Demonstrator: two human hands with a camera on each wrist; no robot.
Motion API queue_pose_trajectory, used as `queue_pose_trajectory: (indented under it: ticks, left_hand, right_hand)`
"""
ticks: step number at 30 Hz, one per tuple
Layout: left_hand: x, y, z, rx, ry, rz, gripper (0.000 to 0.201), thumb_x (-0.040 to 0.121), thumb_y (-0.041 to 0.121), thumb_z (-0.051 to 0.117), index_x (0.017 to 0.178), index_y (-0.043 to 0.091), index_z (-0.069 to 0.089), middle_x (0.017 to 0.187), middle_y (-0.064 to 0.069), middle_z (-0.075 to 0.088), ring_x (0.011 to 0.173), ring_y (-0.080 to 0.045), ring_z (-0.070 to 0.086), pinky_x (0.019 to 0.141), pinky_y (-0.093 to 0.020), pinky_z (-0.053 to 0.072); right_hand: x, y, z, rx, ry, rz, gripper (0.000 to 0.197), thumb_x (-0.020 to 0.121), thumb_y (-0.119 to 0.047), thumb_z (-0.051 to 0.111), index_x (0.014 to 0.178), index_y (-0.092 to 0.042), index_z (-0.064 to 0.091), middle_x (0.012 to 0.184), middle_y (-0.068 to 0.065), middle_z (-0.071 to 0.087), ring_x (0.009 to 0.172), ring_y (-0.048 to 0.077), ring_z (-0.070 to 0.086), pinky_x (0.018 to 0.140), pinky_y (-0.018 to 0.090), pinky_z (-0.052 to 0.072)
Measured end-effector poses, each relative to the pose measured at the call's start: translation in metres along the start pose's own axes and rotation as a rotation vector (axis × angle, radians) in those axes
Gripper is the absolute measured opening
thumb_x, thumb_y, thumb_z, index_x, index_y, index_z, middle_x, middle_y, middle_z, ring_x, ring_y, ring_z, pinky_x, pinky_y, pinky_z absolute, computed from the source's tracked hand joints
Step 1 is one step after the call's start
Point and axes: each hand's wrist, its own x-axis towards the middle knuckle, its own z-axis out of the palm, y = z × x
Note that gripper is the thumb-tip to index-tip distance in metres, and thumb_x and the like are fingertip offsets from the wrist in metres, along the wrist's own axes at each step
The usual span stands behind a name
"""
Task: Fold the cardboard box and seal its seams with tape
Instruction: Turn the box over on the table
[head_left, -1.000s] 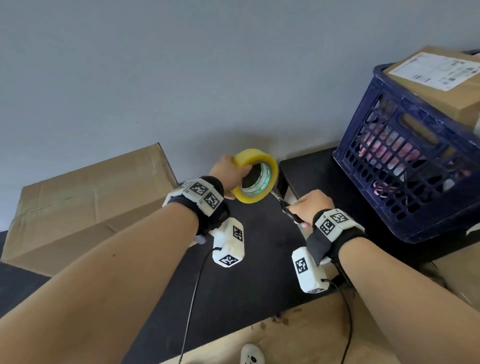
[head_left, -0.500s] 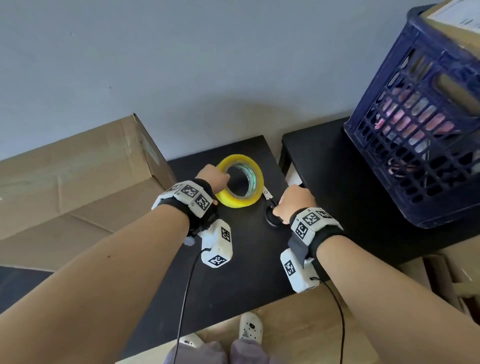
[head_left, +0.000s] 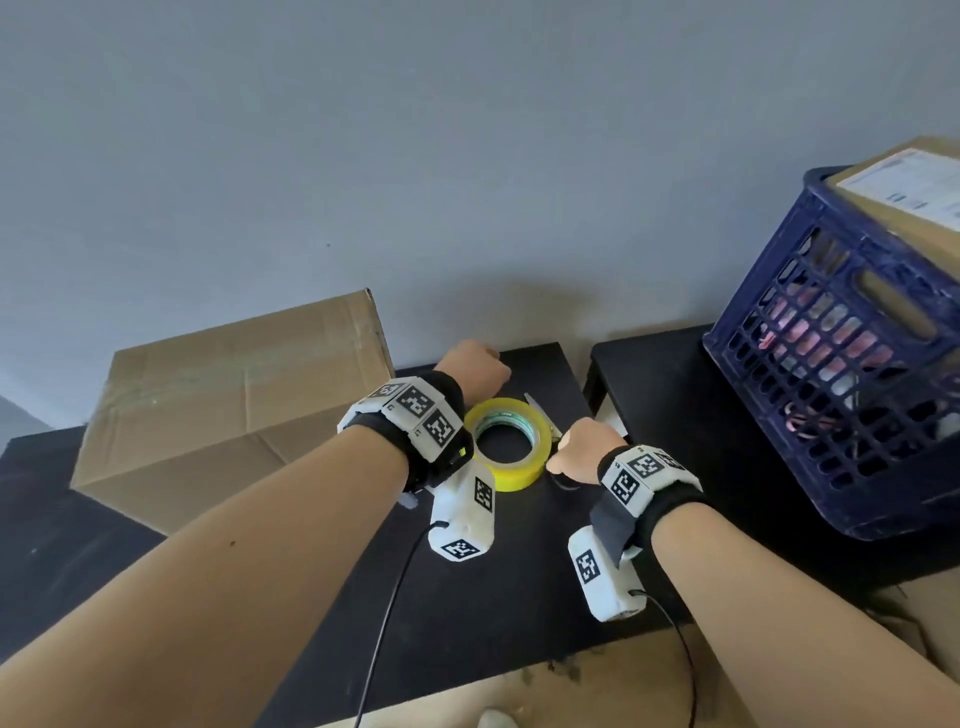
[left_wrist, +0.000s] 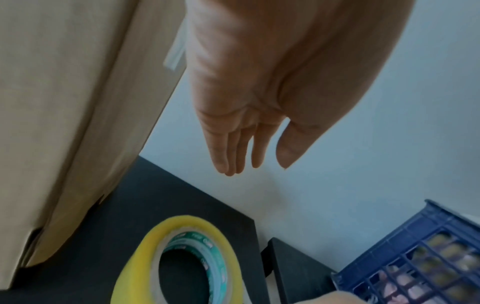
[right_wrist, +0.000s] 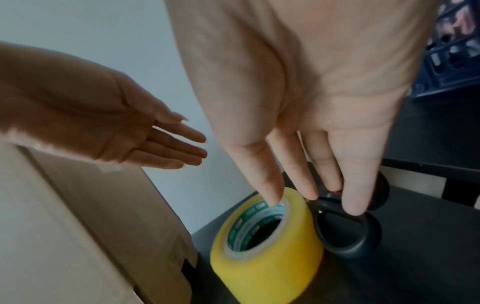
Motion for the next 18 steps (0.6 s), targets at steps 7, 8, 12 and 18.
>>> queue_pose_trajectory:
  ticks: [7, 8, 12, 18]
  left_hand:
    - [-0.022, -0.011, -0.034, -0.143, 0.078, 0.108, 0.035, 0.094, 0.011, 0.051, 0.128, 0.008, 0.056, 0.131, -0.012, 0.055, 0.121, -0.025, 0.052, 0.101, -0.029, 0.042]
    - [-0.024, -0.012, -0.039, -0.161, 0.088, 0.114, 0.034, 0.093, 0.011, 0.051, 0.126, 0.008, 0.057, 0.13, -0.012, 0.056, 0.119, -0.026, 0.053, 0.102, -0.032, 0.043]
    - [-0.029, -0.014, -0.051, -0.232, 0.141, 0.155, 0.03, 0.093, 0.009, 0.05, 0.121, 0.01, 0.06, 0.124, -0.011, 0.059, 0.114, -0.024, 0.056, 0.099, -0.032, 0.046]
    - [-0.043, -0.028, -0.11, -0.267, 0.49, 0.191, 0.037, 0.091, 0.002, 0.044, 0.121, 0.014, 0.061, 0.12, 0.0, 0.062, 0.111, -0.017, 0.056, 0.088, -0.023, 0.042]
  right_hand:
    - [0.002, -0.013, 0.003, 0.011, -0.113, 0.004, 0.039, 0.088, -0.01, 0.051, 0.055, -0.011, 0.031, 0.06, 0.003, 0.035, 0.055, 0.016, 0.036, 0.05, 0.025, 0.027]
    - [0.0, -0.014, 0.003, 0.01, -0.118, 0.004, 0.038, 0.089, -0.01, 0.05, 0.056, -0.011, 0.032, 0.061, 0.003, 0.036, 0.055, 0.015, 0.036, 0.05, 0.024, 0.028]
    - [-0.01, -0.036, -0.007, 0.077, -0.067, -0.068, 0.028, 0.092, -0.01, 0.044, 0.066, -0.021, 0.041, 0.075, 0.001, 0.048, 0.093, 0.021, 0.055, 0.059, 0.018, 0.036]
    - [-0.052, -0.119, -0.061, 0.169, 0.175, -0.382, 0.019, 0.098, 0.0, 0.033, 0.104, -0.015, 0.043, 0.131, 0.017, 0.053, 0.122, 0.03, 0.051, 0.094, 0.032, 0.039]
